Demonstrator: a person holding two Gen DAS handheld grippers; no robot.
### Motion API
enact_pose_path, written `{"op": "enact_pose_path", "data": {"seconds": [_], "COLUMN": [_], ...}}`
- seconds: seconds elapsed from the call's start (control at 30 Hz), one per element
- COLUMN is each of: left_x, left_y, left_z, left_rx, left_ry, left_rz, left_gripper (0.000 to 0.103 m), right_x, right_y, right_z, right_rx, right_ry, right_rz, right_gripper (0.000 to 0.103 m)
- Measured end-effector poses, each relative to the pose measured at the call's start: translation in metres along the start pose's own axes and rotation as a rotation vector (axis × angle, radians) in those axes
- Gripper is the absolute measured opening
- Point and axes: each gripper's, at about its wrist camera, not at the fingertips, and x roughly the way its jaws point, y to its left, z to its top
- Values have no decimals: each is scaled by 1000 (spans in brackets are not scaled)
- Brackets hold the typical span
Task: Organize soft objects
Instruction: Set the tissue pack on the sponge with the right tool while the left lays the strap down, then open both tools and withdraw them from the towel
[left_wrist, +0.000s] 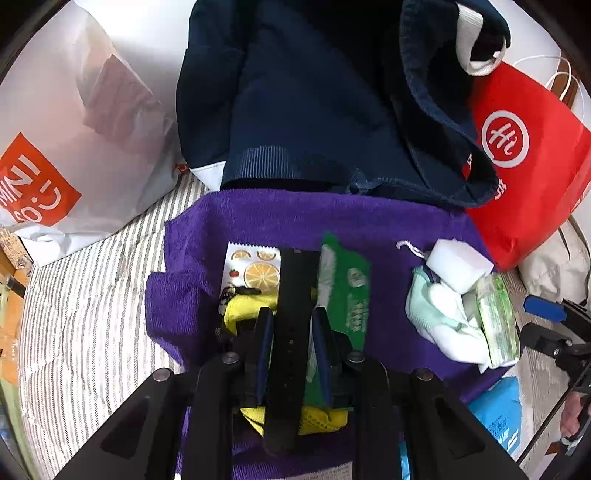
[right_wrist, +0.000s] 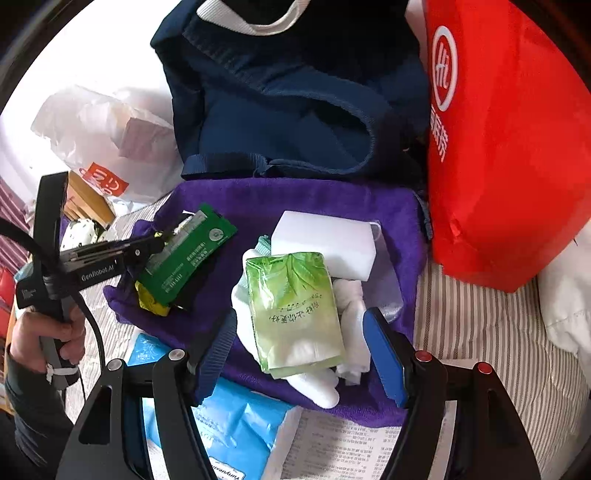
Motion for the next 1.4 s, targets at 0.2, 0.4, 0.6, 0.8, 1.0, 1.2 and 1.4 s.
{"op": "enact_pose_path", "data": {"seconds": [0.2,0.4,0.6,0.8,1.0,1.2,1.4], "left_x": [-23,-59,-103,-151,-176,-197,-212], "left_y": [-1,-3,-13,-32,-61,-81,-90], "left_z": [-7,-23,-47,-79,-107,-128,-142], "left_rx": [2,-1,-17,-47,-17,-20,-31], "left_ry": [-17,-54,-91,-146,-154,-155,-156], "left_rz": [15,22,50,29,47,67,94], "left_gripper": [47,70,83,102,103,103,103], "right_x": [-11,-28,-56,-102,-136,-160,-177], "right_y": [3,18,33,40,44,42,46], "right_z": [-7,-19,-39,-64,-93,-117,-135], "right_rx": [3,-30,-55,-44,10,59,40], "right_ry": [6,1,-27,-99,-115,-119,-113], "right_rz": [-20,-83,-156,-212,-241,-262,-267], "right_gripper": [70,70,81,96,100,101,101]}}
